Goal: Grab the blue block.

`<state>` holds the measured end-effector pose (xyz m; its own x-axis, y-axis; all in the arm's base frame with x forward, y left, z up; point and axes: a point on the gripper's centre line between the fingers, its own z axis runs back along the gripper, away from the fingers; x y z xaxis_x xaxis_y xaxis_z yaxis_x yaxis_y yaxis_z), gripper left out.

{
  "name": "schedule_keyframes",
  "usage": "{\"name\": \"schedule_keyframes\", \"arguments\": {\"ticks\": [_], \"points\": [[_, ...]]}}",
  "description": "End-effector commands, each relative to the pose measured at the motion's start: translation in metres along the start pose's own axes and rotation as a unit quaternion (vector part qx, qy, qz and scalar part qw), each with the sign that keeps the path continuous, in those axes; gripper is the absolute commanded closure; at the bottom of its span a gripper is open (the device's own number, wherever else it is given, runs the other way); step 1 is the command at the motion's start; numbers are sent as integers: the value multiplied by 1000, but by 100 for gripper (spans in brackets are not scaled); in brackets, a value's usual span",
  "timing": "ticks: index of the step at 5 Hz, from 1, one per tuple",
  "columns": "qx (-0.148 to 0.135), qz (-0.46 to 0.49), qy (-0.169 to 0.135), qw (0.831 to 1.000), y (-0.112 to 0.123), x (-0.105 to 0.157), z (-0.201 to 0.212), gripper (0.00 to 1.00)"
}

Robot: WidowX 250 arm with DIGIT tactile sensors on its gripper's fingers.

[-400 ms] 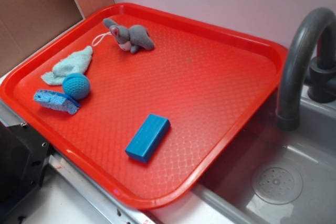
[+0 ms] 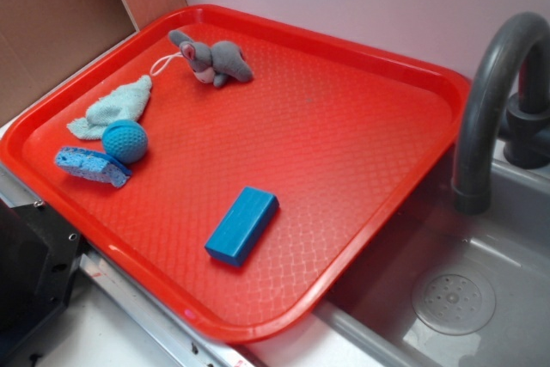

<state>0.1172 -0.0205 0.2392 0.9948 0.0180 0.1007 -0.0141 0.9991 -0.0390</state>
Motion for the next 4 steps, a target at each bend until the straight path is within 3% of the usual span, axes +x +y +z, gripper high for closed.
{"name": "schedule_keyframes", "arguments": {"ticks": [1,2,3,4], "points": [[-44,34,-55,997,-40,22,-25,0],[-57,76,-45,994,-62,29,-41,0],[-39,91,-34,994,-91,37,-62,0],[-39,88,-5,995,-109,43,-91,0]]}}
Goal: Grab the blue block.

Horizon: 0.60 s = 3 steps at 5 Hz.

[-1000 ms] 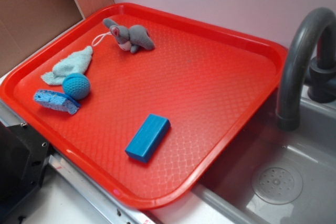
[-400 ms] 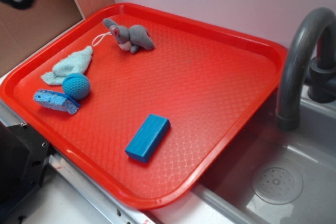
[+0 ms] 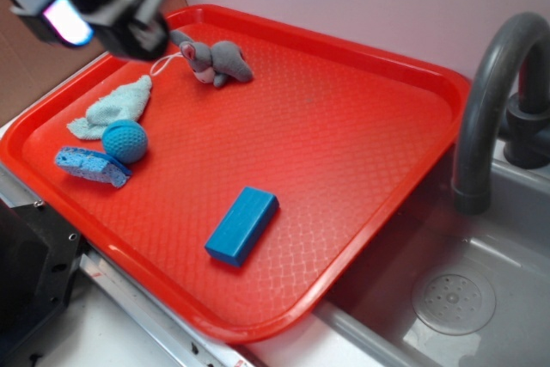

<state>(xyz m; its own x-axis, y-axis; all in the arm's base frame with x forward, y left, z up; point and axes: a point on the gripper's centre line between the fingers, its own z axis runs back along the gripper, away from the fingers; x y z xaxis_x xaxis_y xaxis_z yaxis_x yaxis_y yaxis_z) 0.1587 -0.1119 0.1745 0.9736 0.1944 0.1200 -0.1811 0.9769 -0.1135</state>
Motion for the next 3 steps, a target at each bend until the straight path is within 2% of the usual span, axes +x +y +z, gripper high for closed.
{"name": "schedule_keyframes", "arguments": {"ticks": [1,2,3], "points": [[24,0,25,999,-25,3,-52,0],[24,15,12,1000,-22,1,-75,0],[19,37,26,999,-16,0,-99,0]]}}
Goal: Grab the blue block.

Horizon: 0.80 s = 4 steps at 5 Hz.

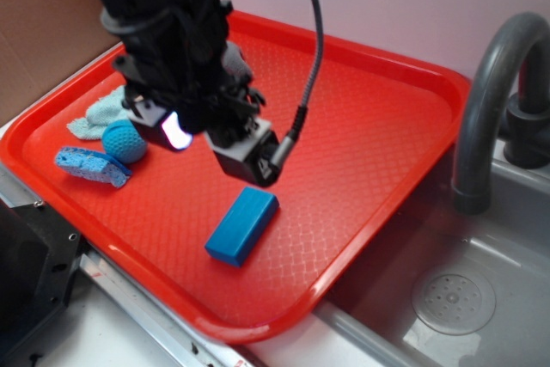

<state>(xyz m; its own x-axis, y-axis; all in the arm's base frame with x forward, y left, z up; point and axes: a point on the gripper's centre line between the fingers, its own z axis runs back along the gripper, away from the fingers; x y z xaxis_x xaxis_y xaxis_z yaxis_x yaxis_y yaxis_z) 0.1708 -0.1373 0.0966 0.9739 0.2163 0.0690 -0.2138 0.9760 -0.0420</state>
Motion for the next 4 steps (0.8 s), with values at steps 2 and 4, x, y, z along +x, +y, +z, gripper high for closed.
{"name": "schedule_keyframes", "arguments": {"ticks": [2,4], "points": [[8,24,23,999,2,3,-62,0],[-1,-15,34,999,-7,-6,-93,0]]}}
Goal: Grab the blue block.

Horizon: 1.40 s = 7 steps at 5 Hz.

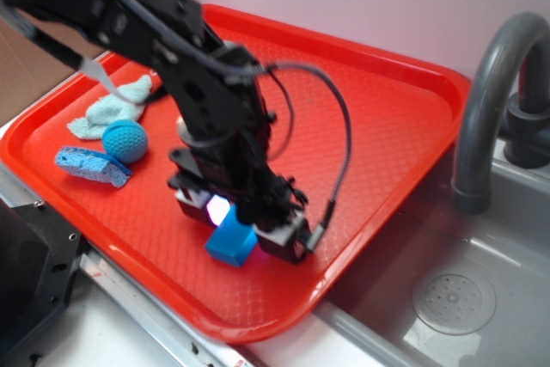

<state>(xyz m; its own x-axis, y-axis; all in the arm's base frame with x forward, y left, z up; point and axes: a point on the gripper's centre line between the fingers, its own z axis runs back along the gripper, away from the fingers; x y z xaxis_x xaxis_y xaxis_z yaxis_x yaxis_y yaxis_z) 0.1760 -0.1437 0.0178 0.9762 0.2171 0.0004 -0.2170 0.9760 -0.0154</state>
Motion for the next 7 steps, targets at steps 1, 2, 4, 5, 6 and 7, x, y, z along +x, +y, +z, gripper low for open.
{"name": "schedule_keyframes", "arguments": {"ticks": [1,2,4,5,6,7], "points": [[0,-15,-6,1000,-5,-9,-17,92],[17,-12,-9,1000,-1,-13,-20,100],[18,-23,-29,999,24,9,30,100],[-25,-62,-28,997,48,30,74,100],[-48,-80,-31,995,68,34,103,100],[-78,-104,-37,991,99,32,143,100]]}}
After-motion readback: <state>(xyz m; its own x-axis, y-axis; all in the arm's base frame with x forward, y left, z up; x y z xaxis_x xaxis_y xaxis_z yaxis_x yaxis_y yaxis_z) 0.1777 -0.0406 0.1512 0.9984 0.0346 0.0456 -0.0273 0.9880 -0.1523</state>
